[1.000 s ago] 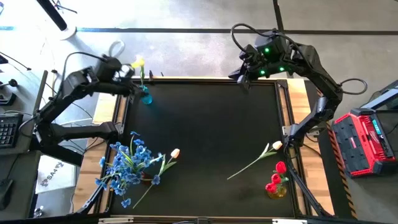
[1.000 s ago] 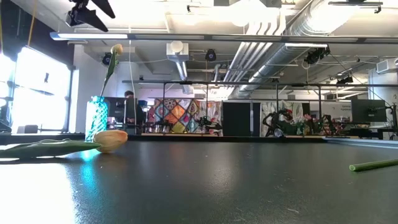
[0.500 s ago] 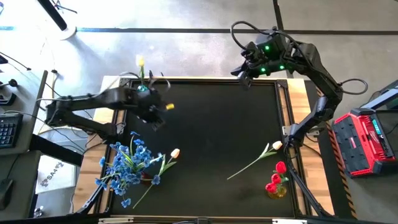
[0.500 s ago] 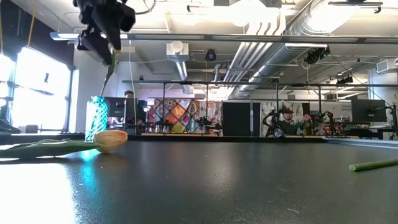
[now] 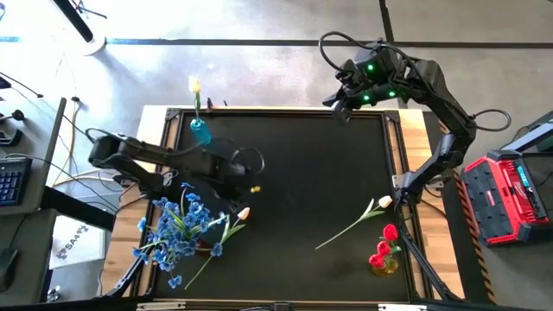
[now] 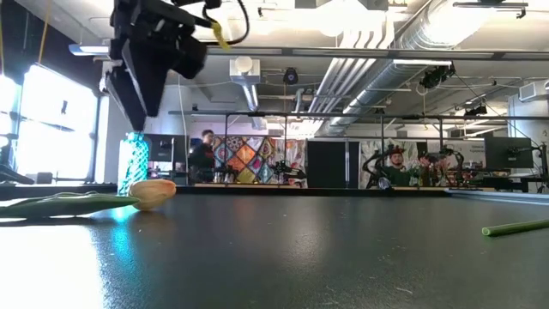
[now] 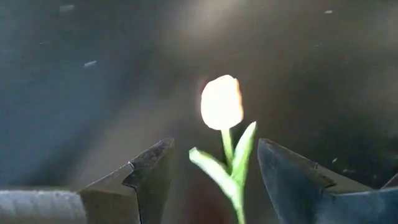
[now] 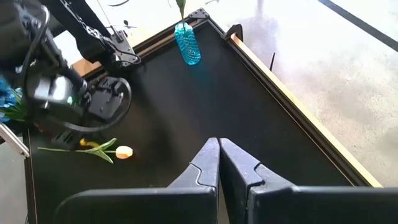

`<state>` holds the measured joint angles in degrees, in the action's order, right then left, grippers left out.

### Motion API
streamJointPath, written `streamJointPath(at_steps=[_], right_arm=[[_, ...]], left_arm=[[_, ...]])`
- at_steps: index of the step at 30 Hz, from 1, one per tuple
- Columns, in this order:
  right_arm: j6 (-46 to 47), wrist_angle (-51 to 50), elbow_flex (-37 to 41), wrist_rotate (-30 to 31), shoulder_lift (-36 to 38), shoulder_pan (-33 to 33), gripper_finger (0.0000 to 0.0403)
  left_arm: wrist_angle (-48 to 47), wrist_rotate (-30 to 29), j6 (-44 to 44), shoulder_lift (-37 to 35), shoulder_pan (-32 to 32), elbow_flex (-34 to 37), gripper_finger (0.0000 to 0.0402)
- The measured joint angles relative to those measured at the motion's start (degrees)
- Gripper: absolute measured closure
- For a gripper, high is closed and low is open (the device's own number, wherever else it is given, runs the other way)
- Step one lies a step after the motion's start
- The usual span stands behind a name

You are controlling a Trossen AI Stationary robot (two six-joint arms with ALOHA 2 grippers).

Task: Sort flowers into vase by color
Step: Put the left white flower into the blue vase

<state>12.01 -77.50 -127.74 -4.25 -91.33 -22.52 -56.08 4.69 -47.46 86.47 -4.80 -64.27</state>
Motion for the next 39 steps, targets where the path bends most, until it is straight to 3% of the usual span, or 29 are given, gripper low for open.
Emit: streamJointPath(at_steps=[9, 18, 27, 39], right_arm=[[-0.48, -1.14, 0.0, 2.09, 0.0, 0.0, 0.0402], [-2.13, -2.48, 0.0, 2.54, 0.0, 0.0, 0.0402], [-3.29, -4.65, 0.0, 2.54, 0.0, 0.0, 0.0402], [-3.16, -6.87, 0.0, 2.56, -0.02, 0.02, 0.0402]], left_arm=[[7.72, 2.7, -1.8, 9.13, -3.54, 1.02, 0.0181], [12.24, 4.84, -5.4, 10.63, -4.37, 6.4, 0.0184], [21.61, 4.38, -6.5, 10.63, -5.85, 9.13, 0.023], [21.17, 3.62, -6.16, 14.15, -6.51, 9.0, 0.0271]])
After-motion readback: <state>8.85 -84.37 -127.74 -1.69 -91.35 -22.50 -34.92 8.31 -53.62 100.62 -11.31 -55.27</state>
